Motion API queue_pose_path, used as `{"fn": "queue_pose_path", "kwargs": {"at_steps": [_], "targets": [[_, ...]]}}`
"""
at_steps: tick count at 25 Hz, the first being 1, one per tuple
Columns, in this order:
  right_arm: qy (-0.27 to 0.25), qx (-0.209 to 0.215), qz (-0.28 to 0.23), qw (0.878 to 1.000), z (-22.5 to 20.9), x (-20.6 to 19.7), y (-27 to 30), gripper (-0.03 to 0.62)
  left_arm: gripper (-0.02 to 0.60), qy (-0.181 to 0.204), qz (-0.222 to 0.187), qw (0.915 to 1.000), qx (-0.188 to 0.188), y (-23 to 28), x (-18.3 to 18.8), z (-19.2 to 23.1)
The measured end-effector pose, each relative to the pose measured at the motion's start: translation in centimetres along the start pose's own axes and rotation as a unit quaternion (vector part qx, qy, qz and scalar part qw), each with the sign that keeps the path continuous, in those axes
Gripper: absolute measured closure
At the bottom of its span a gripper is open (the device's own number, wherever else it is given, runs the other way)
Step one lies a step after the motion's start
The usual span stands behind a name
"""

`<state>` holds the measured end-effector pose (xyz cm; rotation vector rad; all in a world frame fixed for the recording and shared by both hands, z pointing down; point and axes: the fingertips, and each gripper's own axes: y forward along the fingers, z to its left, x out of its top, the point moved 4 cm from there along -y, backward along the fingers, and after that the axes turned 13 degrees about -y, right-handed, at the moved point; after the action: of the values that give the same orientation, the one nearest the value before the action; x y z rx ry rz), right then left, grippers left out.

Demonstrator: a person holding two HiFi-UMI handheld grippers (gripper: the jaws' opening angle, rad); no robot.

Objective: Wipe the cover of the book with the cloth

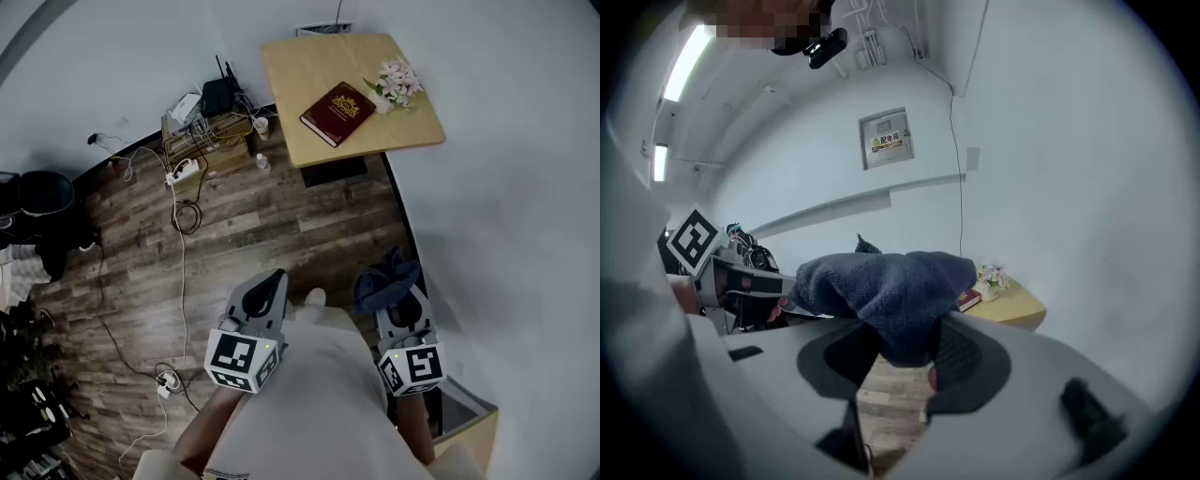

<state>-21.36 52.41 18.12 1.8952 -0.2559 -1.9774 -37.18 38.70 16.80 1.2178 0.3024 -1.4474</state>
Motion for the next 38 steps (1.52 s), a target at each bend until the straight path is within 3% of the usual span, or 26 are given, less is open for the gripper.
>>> {"fn": "queue_pose_path", "kwargs": {"at_steps": [13, 23, 31, 38], "targets": [[0.023, -0.013, -0.002, 1.000, -1.3, -0.5, -0.9, 0.445, 0.574, 0.007, 0.008, 0.9999, -0.010, 0.7, -0.4, -1.6], [0.046, -0.028, 0.020, 0.998, -2.7, -1.3, 0.5, 0.445, 0.574, -0.001, 0.037, 0.9992, -0.014, 2.9, -0.7, -0.6], [0.051, -0.039, 0.044, 0.997, -7.7, -1.8, 7.1, 0.445, 0.574, -0.015, 0.048, 0.9978, -0.044, 12.5, 1.8, 1.0], [-0.006, -0.003, 0.065, 0.998, -13.7, 4.0, 18.7, 0.445, 0.574, -0.063, 0.036, 0.9969, -0.031, 22.9, 10.1, 5.8]]}}
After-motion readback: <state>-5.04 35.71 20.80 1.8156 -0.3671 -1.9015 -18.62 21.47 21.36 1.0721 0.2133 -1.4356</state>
